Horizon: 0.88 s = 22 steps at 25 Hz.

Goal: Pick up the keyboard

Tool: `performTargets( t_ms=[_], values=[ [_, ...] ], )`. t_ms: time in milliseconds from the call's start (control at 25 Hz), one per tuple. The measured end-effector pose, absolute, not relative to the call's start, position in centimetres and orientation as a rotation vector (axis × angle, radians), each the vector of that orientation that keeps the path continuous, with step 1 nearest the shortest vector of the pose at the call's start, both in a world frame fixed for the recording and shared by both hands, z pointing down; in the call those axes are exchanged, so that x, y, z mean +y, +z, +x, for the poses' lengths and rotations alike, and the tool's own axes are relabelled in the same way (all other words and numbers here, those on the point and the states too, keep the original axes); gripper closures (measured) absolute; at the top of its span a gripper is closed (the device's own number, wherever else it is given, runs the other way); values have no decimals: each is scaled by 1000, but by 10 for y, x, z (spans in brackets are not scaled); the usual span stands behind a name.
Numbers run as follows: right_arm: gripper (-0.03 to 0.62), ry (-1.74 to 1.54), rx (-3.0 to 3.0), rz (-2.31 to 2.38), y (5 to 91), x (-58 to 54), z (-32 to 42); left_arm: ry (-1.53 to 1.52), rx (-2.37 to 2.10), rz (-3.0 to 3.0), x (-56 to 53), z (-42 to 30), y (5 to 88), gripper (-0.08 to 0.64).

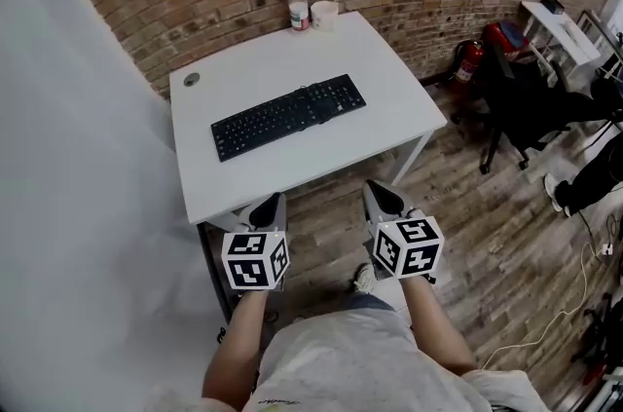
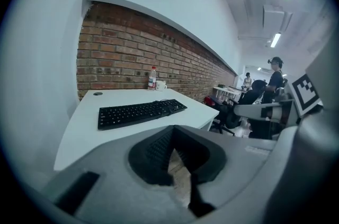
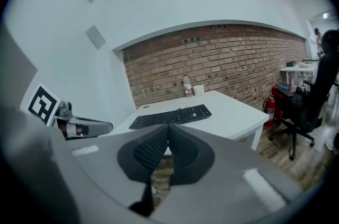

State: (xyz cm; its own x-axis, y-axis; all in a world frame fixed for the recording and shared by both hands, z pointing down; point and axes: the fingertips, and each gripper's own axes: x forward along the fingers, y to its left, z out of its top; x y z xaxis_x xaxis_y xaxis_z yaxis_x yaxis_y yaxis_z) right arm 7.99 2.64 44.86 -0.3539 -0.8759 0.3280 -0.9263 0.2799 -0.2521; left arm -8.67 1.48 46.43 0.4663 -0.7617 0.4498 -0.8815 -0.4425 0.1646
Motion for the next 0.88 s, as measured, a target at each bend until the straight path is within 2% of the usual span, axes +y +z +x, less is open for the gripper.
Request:
performTargets(
  t_ms=[400, 880],
  values=[
    [581, 644, -2482, 1578, 456, -39, 121, 460, -1499, 2251, -31, -52, 469, 566],
    [581, 598, -2567, 1415, 460, -90, 147, 407, -1684, 2118, -55, -46, 475, 566]
  ],
)
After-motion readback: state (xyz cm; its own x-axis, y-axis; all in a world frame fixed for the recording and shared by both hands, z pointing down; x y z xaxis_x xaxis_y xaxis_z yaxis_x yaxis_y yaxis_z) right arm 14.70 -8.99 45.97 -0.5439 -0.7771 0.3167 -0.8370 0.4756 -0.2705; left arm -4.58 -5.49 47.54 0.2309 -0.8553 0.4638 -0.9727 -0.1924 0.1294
